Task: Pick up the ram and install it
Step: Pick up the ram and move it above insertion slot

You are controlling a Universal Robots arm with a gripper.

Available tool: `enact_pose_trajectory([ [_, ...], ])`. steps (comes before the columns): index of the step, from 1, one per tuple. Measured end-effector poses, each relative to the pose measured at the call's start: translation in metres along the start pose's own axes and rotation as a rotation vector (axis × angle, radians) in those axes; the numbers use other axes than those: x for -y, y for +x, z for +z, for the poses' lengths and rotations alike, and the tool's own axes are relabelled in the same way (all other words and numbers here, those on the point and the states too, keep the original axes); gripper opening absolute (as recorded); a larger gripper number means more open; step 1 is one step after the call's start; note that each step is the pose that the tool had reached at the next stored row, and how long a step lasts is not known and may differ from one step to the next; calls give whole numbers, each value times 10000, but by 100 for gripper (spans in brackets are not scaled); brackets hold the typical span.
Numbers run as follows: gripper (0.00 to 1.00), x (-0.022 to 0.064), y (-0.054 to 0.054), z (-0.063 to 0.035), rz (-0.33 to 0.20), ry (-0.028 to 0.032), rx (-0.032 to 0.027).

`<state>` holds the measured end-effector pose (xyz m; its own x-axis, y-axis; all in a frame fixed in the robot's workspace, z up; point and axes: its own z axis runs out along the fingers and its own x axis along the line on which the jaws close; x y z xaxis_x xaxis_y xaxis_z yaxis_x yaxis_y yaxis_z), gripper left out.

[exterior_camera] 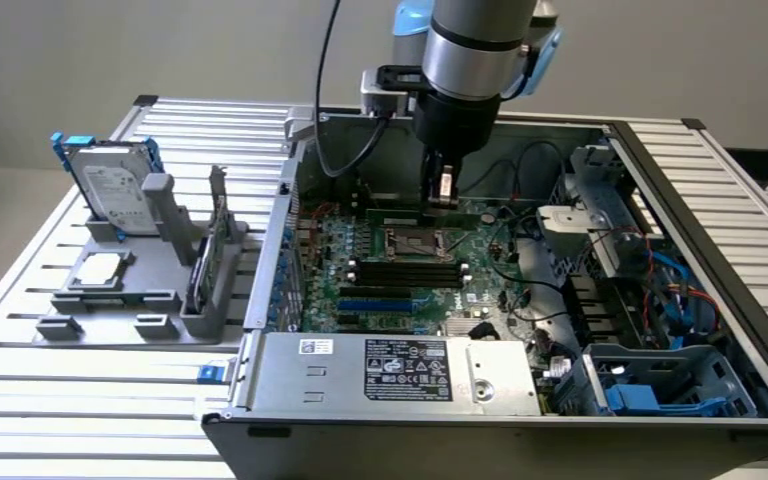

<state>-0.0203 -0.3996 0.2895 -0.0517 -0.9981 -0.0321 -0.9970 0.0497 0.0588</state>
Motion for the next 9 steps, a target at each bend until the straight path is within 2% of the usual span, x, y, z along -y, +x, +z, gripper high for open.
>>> enact_pose_trajectory([
  [9,15,1,46,1,3,-1,-24],
])
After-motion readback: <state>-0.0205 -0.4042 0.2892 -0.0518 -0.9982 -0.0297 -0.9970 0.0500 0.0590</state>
